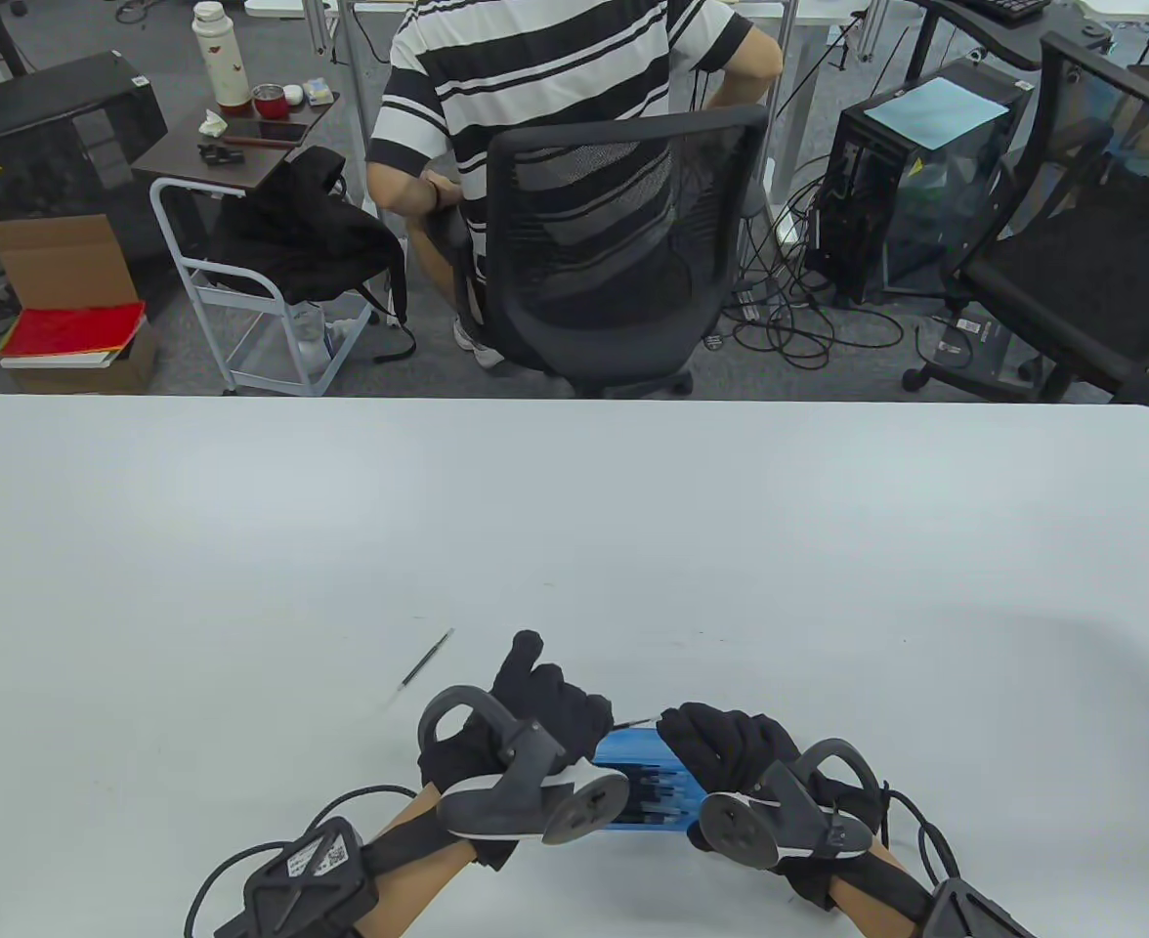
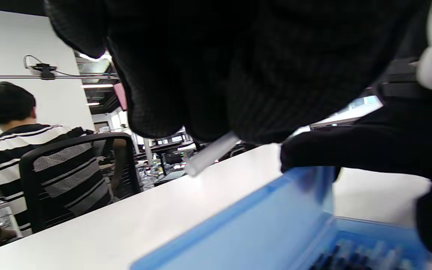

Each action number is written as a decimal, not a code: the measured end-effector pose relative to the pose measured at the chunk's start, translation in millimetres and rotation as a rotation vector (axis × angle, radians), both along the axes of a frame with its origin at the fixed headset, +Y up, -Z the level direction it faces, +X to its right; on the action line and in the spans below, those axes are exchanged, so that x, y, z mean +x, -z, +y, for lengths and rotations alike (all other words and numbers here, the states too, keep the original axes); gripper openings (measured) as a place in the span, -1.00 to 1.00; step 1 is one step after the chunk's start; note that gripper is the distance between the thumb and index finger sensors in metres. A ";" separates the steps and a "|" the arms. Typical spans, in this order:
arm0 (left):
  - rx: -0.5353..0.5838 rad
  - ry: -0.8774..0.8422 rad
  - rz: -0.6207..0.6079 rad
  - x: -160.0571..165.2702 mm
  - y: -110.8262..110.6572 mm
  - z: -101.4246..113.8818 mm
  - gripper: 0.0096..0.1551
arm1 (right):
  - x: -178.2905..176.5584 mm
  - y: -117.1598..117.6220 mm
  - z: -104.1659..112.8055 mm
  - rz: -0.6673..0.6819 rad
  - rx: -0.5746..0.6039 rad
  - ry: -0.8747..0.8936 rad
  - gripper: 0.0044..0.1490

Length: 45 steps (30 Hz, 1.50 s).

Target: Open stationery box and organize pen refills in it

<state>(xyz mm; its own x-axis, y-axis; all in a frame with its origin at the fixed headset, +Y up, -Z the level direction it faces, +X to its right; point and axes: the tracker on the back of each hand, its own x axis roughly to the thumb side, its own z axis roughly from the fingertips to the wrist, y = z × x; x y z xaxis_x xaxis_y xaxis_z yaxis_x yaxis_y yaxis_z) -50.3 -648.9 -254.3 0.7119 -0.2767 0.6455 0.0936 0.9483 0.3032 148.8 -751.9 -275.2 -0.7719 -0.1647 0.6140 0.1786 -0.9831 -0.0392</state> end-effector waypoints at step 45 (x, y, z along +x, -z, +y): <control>0.126 0.012 0.063 -1.9 -11.9 -24.1 -0.45 | -0.1 -0.9 0.0 0.001 0.006 -0.004 0.51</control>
<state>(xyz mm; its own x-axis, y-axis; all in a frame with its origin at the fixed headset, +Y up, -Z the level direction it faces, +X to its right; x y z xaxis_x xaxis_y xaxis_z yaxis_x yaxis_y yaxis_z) -52.2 -673.0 -242.4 0.7463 -0.3613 0.5590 0.1276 0.9019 0.4127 148.7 -751.9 -274.3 -0.7704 -0.1715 0.6141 0.1827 -0.9821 -0.0450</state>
